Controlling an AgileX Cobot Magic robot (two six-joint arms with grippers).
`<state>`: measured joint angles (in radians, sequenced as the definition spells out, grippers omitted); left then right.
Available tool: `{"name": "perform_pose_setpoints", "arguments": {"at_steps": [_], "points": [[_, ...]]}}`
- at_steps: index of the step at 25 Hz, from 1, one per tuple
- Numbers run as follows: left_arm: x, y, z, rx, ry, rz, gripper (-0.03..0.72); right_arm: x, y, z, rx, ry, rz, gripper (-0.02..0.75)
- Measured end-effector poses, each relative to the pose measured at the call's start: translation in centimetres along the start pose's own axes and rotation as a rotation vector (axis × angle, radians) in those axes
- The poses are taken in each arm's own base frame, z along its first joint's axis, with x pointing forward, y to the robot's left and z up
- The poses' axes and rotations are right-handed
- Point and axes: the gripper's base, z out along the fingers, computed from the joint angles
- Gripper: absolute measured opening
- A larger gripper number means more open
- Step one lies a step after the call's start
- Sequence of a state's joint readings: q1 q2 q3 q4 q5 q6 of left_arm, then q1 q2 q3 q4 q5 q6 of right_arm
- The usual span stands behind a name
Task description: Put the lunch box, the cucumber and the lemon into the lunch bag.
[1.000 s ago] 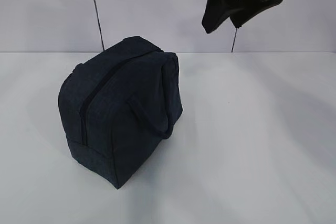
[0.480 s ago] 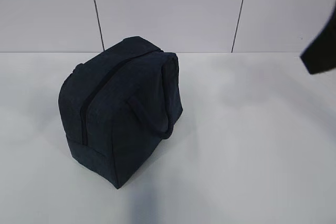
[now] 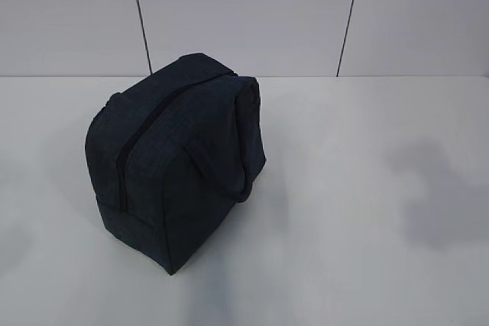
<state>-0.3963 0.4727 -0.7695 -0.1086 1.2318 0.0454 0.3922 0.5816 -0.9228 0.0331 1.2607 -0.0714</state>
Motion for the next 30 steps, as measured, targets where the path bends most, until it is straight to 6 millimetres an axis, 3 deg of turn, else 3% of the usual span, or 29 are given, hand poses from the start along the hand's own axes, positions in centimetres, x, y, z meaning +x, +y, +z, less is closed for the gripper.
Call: {"name": "perform_pose_setpoints", "arguments": {"at_steps": [6, 12, 30], "points": [[3.7, 0.3, 2.4, -0.007, 0.042, -0.004, 0.530, 5.2, 0.0, 2.2, 0.031, 0.016, -0.010, 0.489], [3.9, 0.4, 3.2, -0.016, 0.024, -0.004, 0.530, 8.6, 0.0, 5.8, 0.037, 0.085, -0.012, 0.489], [3.8, 0.4, 3.9, -0.006, -0.021, -0.012, 0.529, 8.7, -0.1, 6.0, 0.048, 0.069, -0.012, 0.489]]}}
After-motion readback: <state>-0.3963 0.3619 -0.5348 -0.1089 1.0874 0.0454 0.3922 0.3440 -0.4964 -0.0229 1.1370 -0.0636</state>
